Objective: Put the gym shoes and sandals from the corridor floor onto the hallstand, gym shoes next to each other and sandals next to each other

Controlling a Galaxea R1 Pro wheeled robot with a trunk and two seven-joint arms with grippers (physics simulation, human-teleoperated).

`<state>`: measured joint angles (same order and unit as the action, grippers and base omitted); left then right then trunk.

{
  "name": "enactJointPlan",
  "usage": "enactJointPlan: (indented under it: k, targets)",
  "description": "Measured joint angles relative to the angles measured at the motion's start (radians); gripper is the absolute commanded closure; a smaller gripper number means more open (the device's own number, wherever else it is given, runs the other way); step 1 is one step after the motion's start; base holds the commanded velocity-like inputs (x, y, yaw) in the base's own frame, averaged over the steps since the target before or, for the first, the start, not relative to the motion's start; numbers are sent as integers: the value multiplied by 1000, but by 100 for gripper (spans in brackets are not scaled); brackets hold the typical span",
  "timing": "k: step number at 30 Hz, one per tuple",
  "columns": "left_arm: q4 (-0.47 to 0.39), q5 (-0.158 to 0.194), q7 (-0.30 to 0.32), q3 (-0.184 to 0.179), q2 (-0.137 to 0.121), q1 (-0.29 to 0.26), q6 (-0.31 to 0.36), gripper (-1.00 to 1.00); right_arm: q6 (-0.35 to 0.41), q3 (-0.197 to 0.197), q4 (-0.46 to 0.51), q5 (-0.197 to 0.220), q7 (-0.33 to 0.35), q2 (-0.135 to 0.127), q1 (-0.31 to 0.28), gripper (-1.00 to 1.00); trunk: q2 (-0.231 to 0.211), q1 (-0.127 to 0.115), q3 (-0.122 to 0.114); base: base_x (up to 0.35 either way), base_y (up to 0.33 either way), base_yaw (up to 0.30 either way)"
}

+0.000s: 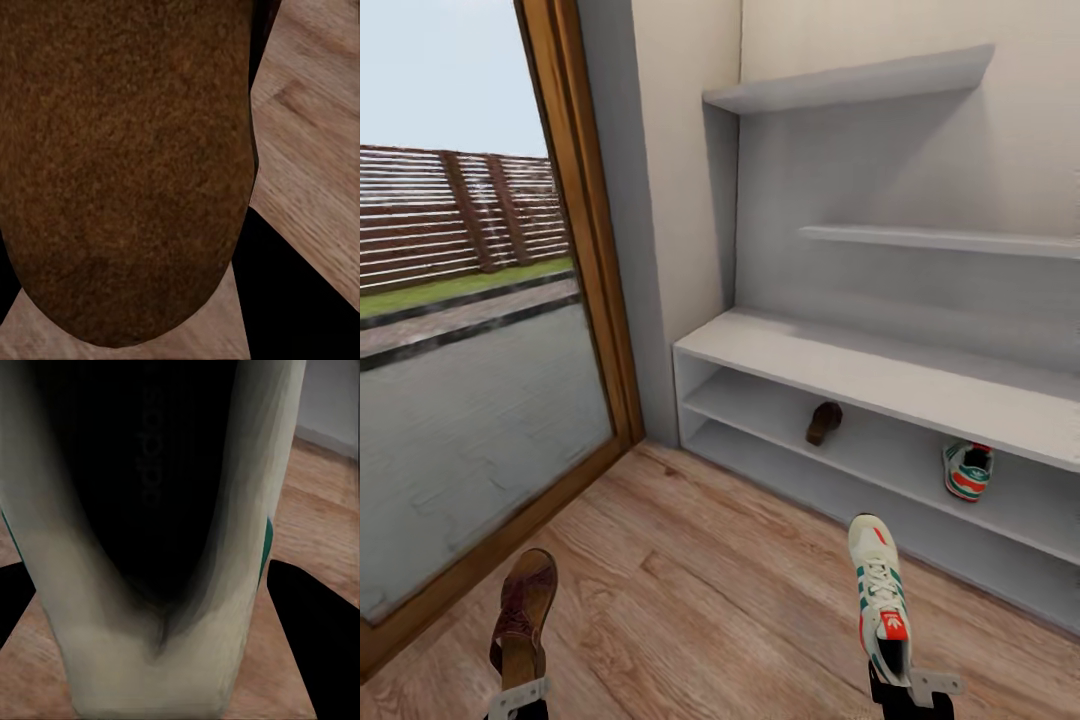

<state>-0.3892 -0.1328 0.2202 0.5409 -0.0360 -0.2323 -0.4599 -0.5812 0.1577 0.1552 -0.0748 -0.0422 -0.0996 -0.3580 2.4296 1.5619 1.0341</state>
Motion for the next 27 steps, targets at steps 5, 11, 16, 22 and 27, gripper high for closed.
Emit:
enactJointPlan:
  k: [5, 11, 16, 22, 27]
  targets:
    - [0, 1, -1, 0, -1, 0, 1, 100, 0, 0, 0, 0, 0, 1, 0, 100, 0, 0, 0, 0, 307, -263]
    - [0, 1, 0, 0, -1, 0, 1, 100, 0, 0, 1, 0, 0, 0, 0, 100, 0, 0, 0, 143, 307, -263]
    - [0, 2, 0, 0, -1, 0, 1, 100, 0, 0, 1, 0, 0, 0, 0, 100, 0, 0, 0, 185, 306, -263]
    - [0, 4, 0, 0, -1, 0, 1, 100, 0, 0, 1, 0, 0, 1, 0, 100, 0, 0, 0, 148, 306, -263]
    - [0, 4, 0, 0, -1, 0, 1, 100, 0, 0, 1, 0, 0, 0, 0, 100, 0, 0, 0, 74, 306, -263]
